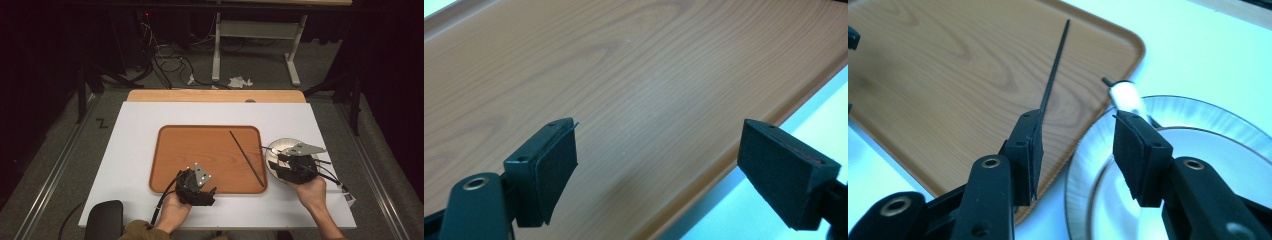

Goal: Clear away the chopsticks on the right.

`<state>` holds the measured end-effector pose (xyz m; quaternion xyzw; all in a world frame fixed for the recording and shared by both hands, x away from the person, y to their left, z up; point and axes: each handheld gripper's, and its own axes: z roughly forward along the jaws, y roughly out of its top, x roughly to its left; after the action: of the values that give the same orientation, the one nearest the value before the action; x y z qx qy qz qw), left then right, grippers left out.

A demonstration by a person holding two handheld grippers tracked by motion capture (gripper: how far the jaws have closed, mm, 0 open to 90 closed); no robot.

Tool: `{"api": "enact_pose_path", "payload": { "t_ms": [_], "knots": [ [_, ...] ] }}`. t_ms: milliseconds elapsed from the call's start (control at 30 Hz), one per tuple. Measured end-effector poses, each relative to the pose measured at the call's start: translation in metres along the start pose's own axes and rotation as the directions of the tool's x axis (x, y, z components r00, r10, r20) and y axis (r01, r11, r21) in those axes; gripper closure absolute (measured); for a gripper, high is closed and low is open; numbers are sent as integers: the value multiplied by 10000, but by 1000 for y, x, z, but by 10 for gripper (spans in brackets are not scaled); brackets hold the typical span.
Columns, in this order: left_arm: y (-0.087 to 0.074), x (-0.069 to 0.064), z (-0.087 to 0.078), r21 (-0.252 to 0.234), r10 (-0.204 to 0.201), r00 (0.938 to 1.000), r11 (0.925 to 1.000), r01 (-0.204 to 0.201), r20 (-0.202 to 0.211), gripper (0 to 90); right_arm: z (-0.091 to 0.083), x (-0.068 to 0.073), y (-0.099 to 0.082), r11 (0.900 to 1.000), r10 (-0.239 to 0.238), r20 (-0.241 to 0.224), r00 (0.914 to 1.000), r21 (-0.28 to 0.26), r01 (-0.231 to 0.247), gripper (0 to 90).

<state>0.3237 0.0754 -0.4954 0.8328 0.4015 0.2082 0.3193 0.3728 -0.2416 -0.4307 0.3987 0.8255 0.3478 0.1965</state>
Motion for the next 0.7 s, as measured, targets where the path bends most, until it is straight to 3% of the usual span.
{"api": "enact_pose_path", "payload": {
  "t_ms": [300,500,700],
  "knots": [
    [0,-1,1,59,57,10000,10000,-57,2,165,-26,-34,-5,9965,584,467,9972,-634,-554,595],
    [0,0,2,80,-16,10000,10000,16,-52,165,-39,-51,-9,9906,1065,727,9917,-938,-995,637],
    [-2,1,-1,33,-81,9999,10000,81,-63,165,-50,-70,-14,9879,1301,1271,9833,-1013,-1176,664]
  ]
}}
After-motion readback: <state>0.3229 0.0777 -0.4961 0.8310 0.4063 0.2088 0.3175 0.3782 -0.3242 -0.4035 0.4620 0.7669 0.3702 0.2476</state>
